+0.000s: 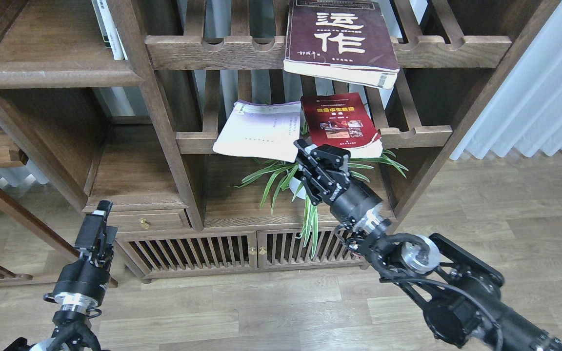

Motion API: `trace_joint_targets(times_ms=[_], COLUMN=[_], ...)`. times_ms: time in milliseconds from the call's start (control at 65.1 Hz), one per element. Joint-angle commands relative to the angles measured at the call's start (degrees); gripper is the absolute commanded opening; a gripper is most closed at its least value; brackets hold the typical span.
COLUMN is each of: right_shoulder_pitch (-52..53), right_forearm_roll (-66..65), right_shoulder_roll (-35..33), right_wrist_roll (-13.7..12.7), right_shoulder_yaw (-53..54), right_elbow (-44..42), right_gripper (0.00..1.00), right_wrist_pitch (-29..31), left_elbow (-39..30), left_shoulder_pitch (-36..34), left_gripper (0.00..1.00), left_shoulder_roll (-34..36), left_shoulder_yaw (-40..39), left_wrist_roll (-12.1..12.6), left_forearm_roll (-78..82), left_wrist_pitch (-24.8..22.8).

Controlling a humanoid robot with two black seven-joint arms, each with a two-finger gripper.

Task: Organize books on shelf
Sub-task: 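Pull the white book off the shelf and bring the left gripper under it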

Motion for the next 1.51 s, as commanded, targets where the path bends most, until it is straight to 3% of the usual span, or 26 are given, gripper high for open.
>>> trace_joint_targets(times_ms=[0,31,46,184,323,415,830,1383,1491], right_shoulder_pitch=[-2.33,-2.59,-3.2,-4.88,-6.55,-7.34,-11.65,-11.56,-11.91], right_forearm_roll=[-0.02,-0.02,0.07,-0.11,-1.07,-2.13,-4.68,-6.97,-6.88], right_shoulder_roll=[-1.0,-1.35,-2.14,-2.67,-3.2,-3.11,-3.11,-2.23,-1.97], right_wrist_roll=[-1.1,-1.28,-1.62,-4.26,-8.3,-9.62,-17.89,-18.5,-21.31], right_shoulder_yaw=[0.37,0.37,0.2,-0.15,-0.86,-0.94,-0.94,-2.97,-2.88], right_elbow=[3.24,3.68,4.21,4.83,5.0,5.0,3.95,-0.09,-0.53], right_gripper=[0.05,0.05,0.05,0.05,0.05,0.05,0.05,0.06,0.06], right_wrist_pitch=[1.25,1.6,2.39,4.94,8.1,9.16,13.47,13.56,13.91], left_elbow=[-0.2,-0.29,-0.46,-0.9,-2.13,-3.45,-11.01,-12.86,-12.86], left_shoulder_pitch=[-0.3,-0.39,-0.39,-0.39,-0.39,-0.48,-0.57,-1.97,-2.67], left_gripper=[1.0,1.0,1.0,1.0,1.0,1.0,1.0,1.0,1.0], left_shoulder_roll=[1.17,1.79,2.75,3.81,4.51,4.78,14.44,12.51,11.37], left_shoulder_yaw=[-0.25,-0.25,-0.08,0.1,-0.07,-0.25,3.96,12.14,13.11], left_wrist_roll=[3.47,4.96,7.66,14.36,23.24,25.79,26.06,26.15,26.24], left_forearm_roll=[-2.29,-2.82,-4.56,-8.7,-10.11,-11.08,-23.47,-23.56,-23.56], left_wrist_pitch=[0.0,0.0,0.0,0.0,0.0,0.0,0.0,0.0,0.0])
